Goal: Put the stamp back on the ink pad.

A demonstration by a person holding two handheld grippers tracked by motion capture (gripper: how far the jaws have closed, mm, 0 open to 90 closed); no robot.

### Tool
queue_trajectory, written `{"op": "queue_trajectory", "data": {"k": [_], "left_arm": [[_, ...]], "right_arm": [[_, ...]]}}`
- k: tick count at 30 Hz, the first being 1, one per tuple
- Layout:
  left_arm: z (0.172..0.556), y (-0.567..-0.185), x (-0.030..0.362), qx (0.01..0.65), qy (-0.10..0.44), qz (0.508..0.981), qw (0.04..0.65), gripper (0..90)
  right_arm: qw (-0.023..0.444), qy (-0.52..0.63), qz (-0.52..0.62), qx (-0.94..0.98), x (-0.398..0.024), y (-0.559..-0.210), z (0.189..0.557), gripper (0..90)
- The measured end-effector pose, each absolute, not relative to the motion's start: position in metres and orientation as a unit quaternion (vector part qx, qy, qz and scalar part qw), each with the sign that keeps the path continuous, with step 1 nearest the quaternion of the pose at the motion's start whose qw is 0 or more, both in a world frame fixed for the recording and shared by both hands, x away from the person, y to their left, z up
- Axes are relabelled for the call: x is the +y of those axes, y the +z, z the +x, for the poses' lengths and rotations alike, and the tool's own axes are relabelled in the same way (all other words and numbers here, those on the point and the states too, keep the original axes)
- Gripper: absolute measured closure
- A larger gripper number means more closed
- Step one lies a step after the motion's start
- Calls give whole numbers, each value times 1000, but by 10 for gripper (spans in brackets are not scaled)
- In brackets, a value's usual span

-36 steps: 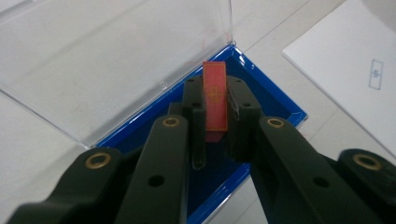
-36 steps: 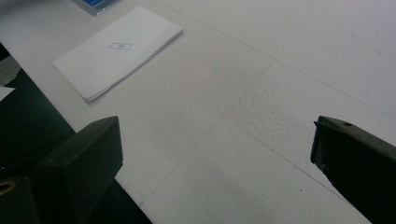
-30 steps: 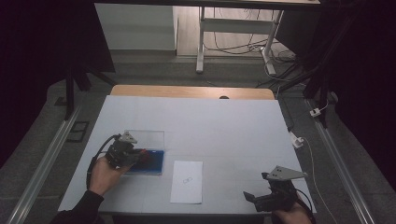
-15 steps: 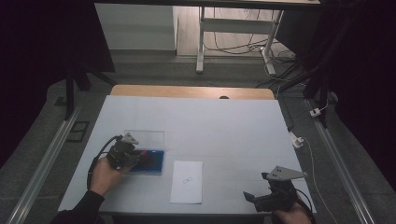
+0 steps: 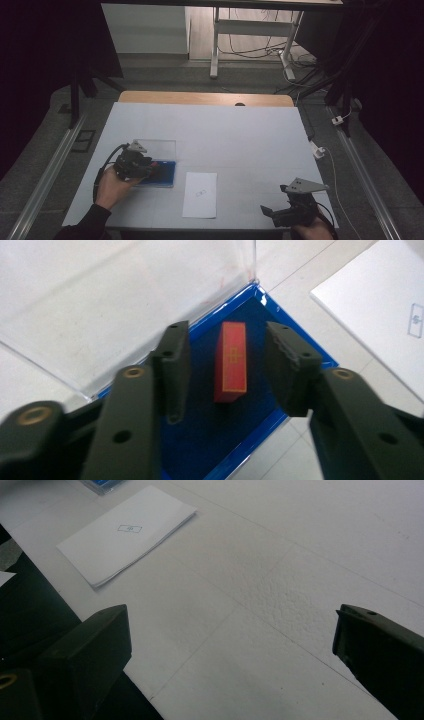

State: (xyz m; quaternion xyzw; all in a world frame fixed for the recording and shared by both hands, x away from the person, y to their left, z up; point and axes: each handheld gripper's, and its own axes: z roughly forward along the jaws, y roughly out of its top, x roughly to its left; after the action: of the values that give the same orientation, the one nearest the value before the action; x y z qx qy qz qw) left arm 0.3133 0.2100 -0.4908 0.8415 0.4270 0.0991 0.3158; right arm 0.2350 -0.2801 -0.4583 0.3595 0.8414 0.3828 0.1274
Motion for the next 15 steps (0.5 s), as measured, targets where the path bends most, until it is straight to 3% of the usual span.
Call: {"op": "queue_trajectory", "data": {"k": [11,15], "left_arm": [[312,-485,209,422,87,828,359,146],[311,-481,210,431,69,817,378,82]], "right_arm": [[128,383,359,842,-280,-458,235,24],[127,383,359,842,-280,-458,235,24]]}}
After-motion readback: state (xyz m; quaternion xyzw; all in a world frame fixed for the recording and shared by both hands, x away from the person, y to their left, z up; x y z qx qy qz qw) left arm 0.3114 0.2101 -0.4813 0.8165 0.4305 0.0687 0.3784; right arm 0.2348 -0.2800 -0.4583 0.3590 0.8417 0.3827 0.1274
